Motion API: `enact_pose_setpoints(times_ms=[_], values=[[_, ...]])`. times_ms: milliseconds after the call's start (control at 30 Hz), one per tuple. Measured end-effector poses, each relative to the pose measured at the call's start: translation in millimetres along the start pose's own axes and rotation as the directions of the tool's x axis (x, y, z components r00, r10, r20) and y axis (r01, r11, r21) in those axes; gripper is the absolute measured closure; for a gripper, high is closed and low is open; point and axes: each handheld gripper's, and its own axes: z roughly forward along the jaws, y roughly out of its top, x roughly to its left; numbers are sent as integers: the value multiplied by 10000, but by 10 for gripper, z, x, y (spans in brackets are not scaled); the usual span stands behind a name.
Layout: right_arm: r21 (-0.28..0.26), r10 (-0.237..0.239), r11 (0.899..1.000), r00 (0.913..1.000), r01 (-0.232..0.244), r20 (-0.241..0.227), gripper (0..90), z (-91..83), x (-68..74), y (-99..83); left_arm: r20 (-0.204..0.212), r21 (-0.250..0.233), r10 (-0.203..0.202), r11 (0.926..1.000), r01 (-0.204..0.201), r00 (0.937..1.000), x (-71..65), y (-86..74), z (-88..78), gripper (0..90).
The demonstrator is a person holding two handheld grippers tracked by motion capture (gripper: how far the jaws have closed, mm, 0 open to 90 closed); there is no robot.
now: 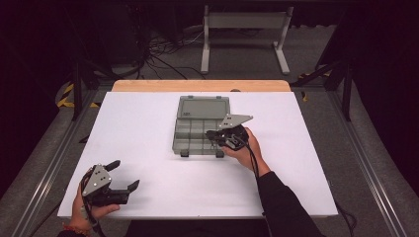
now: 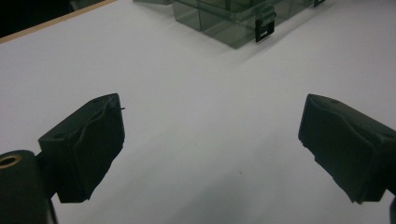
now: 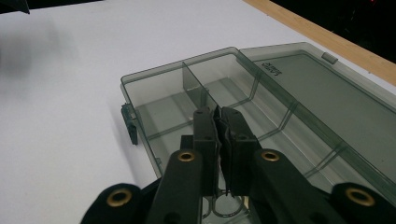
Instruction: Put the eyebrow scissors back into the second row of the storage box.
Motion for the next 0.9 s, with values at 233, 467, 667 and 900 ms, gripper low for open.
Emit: enact_pose_setpoints(times_ms=[233,467,667,900], values=[[-57,109,9999,9999,-109,-1,859,17,13,-3,2,19,20,10000,-20,10000,-3,1,-2,79],[25,69,10000,9999,-69,86,859,25,22,-1,-3,62,21,10000,-21,10000,-3,1,2,80],[-44,70,10000,9999,-69,125,847,24,26,3,-30,61,24,10000,-24,10000,-4,1,3,81],[-72,23,10000,9998,-21,207,838,15,37,11,-15,72,33,10000,-33,10000,-6,2,2,83]])
